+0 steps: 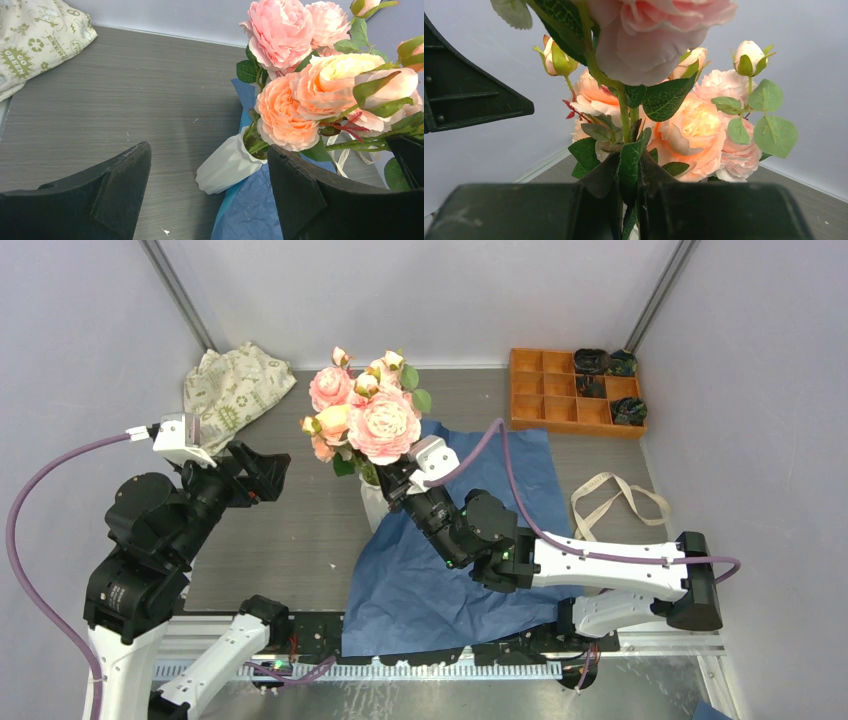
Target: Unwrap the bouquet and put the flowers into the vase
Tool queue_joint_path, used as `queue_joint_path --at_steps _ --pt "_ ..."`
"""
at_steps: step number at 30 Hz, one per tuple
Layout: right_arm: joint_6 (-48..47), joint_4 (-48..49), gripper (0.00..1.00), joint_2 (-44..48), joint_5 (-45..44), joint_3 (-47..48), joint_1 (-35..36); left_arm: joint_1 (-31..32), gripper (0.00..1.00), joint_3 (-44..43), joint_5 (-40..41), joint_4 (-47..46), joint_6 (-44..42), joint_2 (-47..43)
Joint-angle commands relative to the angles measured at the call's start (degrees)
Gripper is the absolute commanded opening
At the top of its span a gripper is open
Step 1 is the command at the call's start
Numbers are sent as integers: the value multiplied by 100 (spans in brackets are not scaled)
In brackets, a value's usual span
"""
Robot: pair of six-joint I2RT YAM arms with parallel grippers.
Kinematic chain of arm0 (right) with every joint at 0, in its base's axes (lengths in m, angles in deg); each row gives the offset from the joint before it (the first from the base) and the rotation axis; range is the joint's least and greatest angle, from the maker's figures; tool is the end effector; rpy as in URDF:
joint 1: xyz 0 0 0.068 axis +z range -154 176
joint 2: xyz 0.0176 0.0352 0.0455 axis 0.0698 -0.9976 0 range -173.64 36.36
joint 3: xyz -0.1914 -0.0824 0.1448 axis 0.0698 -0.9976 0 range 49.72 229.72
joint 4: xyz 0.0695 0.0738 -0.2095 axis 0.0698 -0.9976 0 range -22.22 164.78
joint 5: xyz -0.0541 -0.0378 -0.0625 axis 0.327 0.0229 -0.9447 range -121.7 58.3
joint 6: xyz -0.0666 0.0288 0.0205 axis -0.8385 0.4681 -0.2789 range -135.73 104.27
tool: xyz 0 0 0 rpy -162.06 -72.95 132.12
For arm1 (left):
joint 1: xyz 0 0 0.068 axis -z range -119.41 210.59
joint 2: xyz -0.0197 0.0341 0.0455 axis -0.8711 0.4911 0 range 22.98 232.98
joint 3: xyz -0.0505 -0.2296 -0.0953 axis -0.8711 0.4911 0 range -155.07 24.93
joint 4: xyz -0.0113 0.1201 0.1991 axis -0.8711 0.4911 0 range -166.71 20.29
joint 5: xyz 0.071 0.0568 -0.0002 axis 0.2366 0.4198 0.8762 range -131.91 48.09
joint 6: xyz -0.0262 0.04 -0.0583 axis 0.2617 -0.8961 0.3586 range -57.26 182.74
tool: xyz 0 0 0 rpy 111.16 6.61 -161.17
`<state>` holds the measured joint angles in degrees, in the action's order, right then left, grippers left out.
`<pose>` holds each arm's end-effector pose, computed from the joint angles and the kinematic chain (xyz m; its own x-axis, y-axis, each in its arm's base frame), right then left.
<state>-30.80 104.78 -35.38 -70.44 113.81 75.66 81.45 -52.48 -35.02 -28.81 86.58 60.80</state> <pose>0.0892 0.2663 0.4234 0.2384 0.1768 -0.9549 -0.6229 0.7822 -0.0107 0.0865 -0.0248 0.4260 -0.2216 -0.3449 -0.9121 0.1673 0.9081 -0.3840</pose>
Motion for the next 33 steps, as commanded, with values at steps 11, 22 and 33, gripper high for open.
queue_joint_path --at_steps 11,22,33 --pt "85 -95 1 -158 -442 -40 34 -21 86 24 -22 -142 60 -40" --pt "12 -39 1 -364 -585 -55 41 -20 86 50 31 -122 33 -82" --pt "393 -141 1 -497 -675 -297 37 -20 86 60 15 -125 42 -90"
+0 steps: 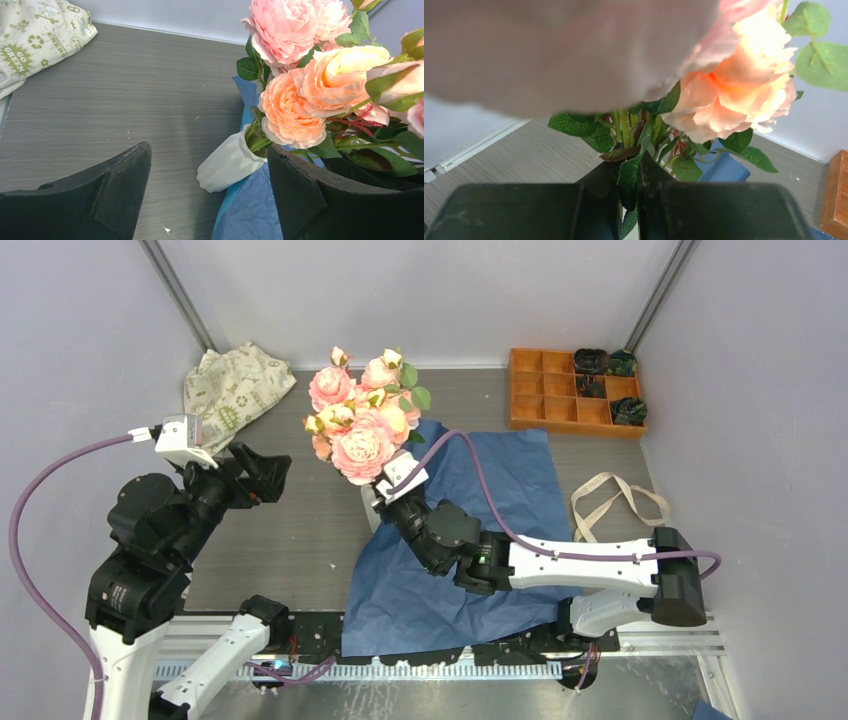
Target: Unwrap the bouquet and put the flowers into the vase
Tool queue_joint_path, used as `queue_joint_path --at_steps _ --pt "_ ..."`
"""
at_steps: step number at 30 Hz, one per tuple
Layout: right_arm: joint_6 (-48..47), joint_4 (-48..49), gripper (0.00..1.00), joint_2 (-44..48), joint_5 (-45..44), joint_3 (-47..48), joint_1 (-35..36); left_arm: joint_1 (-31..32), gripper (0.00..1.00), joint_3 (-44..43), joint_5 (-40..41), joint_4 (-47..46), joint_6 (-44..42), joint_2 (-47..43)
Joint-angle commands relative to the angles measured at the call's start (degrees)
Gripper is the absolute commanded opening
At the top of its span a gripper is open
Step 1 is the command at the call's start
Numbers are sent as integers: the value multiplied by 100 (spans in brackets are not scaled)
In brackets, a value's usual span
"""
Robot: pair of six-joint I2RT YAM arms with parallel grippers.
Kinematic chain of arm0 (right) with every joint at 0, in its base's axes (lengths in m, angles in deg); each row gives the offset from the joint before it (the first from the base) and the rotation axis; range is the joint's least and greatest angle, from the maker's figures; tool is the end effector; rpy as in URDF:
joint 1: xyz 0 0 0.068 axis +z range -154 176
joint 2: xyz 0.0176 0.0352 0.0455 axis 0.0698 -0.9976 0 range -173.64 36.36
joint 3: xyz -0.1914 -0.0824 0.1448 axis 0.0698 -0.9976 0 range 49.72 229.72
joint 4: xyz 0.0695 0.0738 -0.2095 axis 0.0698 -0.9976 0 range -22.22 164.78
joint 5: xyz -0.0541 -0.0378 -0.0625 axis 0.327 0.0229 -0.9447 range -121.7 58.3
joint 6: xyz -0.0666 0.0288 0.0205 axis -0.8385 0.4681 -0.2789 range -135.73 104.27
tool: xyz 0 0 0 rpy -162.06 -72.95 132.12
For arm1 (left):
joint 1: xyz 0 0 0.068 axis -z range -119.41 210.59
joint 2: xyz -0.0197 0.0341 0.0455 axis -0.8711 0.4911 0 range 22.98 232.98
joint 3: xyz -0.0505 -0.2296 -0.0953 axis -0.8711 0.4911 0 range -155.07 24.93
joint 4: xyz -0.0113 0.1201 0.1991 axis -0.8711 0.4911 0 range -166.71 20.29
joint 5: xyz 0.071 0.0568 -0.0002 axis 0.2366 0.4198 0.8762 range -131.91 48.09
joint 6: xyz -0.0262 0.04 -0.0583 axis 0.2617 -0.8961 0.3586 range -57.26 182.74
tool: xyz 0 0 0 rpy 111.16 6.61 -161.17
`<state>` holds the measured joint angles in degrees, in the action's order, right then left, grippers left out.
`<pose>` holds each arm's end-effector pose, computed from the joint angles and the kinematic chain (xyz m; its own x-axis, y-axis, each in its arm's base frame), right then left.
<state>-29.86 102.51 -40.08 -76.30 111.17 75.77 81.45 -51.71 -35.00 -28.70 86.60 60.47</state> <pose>0.0976 0.2886 0.3798 0.1794 0.0150 -0.9837 -0.5520 0.8292 -0.0880 0.0869 -0.0249 0.4227 -0.2297 -0.3421 -0.9111 0.1634 0.9093 -0.3826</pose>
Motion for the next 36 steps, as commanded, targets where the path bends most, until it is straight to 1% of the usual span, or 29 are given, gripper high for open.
queue_joint_path --at_steps 1,19,36 --pt "342 80 1 -40 -92 -50 23 -21 86 -22 15 -134 40 -56" --pt "956 -102 1 -258 -198 -264 24 -21 86 -53 -24 -153 49 -31" --pt "1819 -558 1 -162 -137 -530 -84 -21 86 -31 -15 -134 49 -67"
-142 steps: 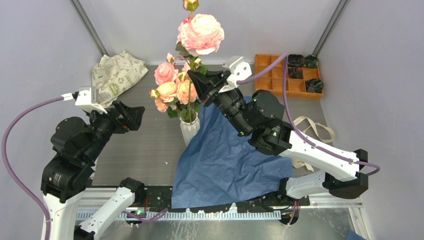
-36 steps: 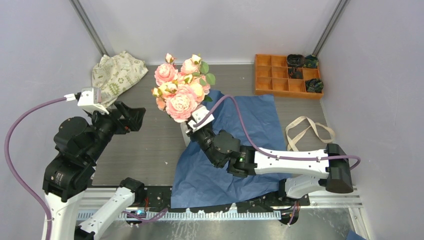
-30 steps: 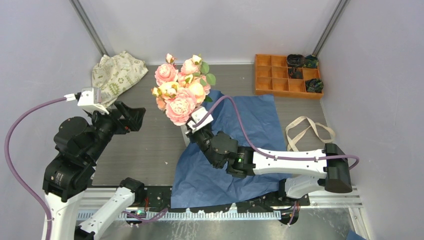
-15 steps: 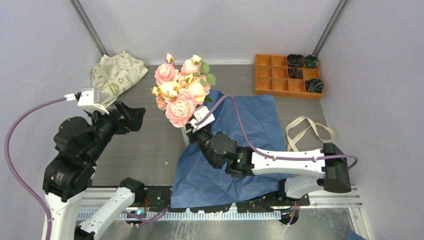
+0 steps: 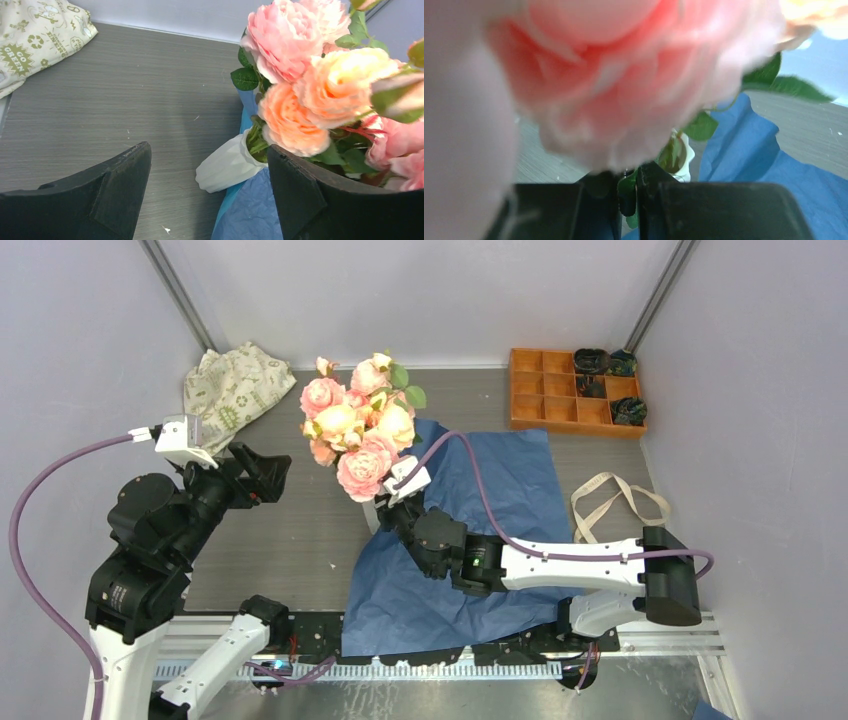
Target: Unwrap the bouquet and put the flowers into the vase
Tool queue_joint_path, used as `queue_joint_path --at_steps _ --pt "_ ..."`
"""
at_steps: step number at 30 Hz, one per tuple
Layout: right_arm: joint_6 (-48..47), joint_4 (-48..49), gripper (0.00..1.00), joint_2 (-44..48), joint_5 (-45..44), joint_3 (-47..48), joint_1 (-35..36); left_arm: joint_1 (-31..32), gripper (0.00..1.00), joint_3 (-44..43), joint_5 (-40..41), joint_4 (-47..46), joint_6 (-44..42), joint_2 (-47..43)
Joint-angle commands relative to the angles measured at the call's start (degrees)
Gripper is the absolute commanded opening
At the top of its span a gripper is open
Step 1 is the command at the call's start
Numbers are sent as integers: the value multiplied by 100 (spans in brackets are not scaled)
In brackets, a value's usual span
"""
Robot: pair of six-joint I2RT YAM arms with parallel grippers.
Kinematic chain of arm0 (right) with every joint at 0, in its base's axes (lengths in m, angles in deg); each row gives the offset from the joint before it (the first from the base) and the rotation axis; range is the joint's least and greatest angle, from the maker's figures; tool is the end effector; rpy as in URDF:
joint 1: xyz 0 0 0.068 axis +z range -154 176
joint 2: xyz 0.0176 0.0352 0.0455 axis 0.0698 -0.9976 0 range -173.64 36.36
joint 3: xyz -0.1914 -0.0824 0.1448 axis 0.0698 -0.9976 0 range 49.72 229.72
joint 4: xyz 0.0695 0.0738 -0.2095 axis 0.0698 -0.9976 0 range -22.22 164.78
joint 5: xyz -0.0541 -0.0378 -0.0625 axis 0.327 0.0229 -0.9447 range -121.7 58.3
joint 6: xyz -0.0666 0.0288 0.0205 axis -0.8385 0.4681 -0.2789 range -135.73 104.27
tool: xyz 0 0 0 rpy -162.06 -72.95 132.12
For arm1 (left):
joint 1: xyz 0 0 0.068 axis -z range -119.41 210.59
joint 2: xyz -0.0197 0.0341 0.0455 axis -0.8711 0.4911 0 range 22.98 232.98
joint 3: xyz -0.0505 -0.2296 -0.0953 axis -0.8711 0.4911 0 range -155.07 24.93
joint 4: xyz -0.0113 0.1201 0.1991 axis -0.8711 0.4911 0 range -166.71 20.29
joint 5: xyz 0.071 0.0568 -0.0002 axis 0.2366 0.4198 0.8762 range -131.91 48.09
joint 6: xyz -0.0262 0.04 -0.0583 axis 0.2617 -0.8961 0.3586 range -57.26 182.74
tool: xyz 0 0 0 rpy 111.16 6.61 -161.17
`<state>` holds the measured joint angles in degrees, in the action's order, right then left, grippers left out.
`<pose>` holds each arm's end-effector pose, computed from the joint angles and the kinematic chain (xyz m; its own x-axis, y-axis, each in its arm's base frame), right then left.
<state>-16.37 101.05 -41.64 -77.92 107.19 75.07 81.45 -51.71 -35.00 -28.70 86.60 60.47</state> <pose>0.1037 0.2938 0.3453 0.0251 0.0888 -0.9957 -0.5429 0.8376 0.0610 0.0869 -0.0249 0.4227 -0.2297 -0.3421 -0.9111 0.1634 0.9093 -0.3826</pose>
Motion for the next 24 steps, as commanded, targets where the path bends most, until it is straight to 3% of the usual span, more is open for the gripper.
queue_joint_path --at_steps 1,24 --pt "499 -431 1 -1 25 -151 -29 -21 86 -27 -15 -134 44 -75" --pt "1244 -1006 4 -168 113 -181 -457 -21 86 26 19 -143 40 -110"
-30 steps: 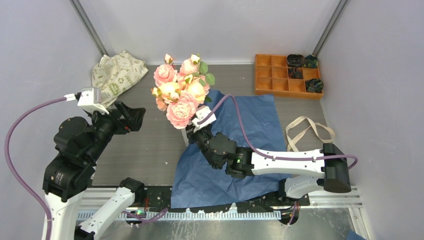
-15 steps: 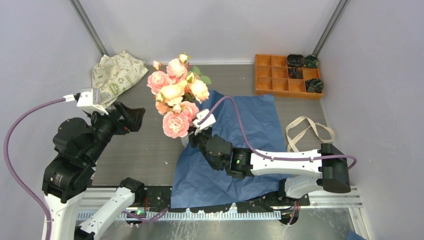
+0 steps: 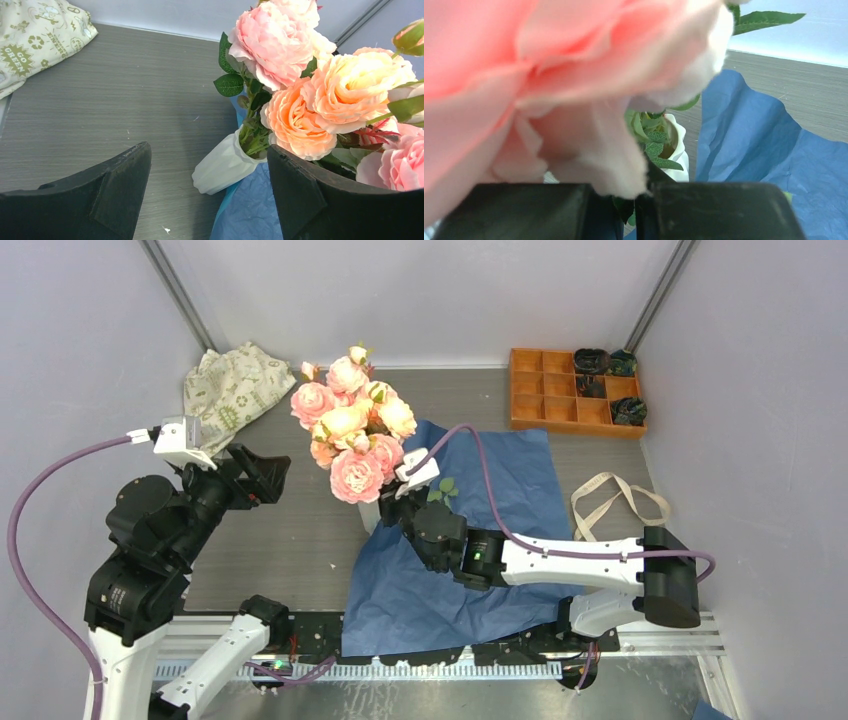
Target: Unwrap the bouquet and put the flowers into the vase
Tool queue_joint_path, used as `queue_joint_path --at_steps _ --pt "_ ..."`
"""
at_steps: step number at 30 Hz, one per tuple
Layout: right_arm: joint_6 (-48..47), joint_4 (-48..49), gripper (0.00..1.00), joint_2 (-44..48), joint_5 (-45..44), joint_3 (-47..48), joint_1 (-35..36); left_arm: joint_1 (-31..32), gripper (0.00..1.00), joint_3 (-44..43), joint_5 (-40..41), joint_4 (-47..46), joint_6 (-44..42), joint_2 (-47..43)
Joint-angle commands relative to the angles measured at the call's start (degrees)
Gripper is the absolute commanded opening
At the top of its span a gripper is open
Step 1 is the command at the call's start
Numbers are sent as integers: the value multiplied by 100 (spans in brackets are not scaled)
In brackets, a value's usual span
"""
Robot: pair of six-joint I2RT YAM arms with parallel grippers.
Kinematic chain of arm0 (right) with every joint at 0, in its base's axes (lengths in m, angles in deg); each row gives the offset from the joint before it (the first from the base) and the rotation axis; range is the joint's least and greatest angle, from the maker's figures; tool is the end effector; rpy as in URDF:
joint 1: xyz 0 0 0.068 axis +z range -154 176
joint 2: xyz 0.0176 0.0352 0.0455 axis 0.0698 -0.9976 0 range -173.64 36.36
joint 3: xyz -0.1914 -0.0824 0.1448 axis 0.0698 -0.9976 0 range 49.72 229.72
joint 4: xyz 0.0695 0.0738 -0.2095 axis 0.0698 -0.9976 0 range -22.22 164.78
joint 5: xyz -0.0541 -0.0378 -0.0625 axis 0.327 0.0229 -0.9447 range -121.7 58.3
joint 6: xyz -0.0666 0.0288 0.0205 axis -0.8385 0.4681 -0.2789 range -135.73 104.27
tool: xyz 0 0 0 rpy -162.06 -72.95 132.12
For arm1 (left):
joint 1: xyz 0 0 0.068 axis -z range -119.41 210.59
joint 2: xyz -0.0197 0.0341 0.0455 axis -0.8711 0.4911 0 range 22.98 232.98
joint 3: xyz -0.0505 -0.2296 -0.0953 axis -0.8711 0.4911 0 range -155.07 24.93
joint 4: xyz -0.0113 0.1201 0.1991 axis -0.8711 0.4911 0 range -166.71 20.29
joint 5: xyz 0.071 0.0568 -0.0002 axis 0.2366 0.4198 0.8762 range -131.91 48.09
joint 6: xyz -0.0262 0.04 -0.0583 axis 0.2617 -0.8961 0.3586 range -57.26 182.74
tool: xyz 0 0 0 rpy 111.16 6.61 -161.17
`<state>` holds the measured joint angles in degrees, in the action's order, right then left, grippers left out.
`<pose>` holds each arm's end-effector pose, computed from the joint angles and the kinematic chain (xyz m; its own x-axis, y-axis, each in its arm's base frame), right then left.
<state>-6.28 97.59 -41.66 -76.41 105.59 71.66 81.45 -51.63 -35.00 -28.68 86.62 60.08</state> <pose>0.1201 0.2886 0.3286 -0.0816 0.1518 -0.9850 -0.5078 0.8441 0.1721 0.0851 -0.0243 0.4227 -0.2255 -0.3441 -0.9115 0.1652 0.9085 -0.3838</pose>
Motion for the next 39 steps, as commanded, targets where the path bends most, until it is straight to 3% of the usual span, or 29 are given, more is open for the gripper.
queue_joint_path --at_steps 1,7,11,17,19,32,39 --pt "247 -694 5 -184 -33 -10 -130 -16 86 20 20 -145 38 -72" --pt "334 -792 9 -225 -34 2 -140 -19 86 12 20 -145 29 -74" --pt "407 -889 18 -225 -13 -13 -139 -23 86 17 20 -149 28 -78" --pt "487 -1050 49 5 -12 -106 -140 -21 86 9 -10 -173 38 -48" --pt "485 -1103 53 122 -25 -148 -143 -17 86 3 -19 -189 41 -50" --pt "759 -1423 58 917 -297 -524 -133 -21 86 34 -2 -161 55 -74" --pt "1219 -1927 69 1655 -748 -805 -136 -16 86 17 122 -97 38 -144"
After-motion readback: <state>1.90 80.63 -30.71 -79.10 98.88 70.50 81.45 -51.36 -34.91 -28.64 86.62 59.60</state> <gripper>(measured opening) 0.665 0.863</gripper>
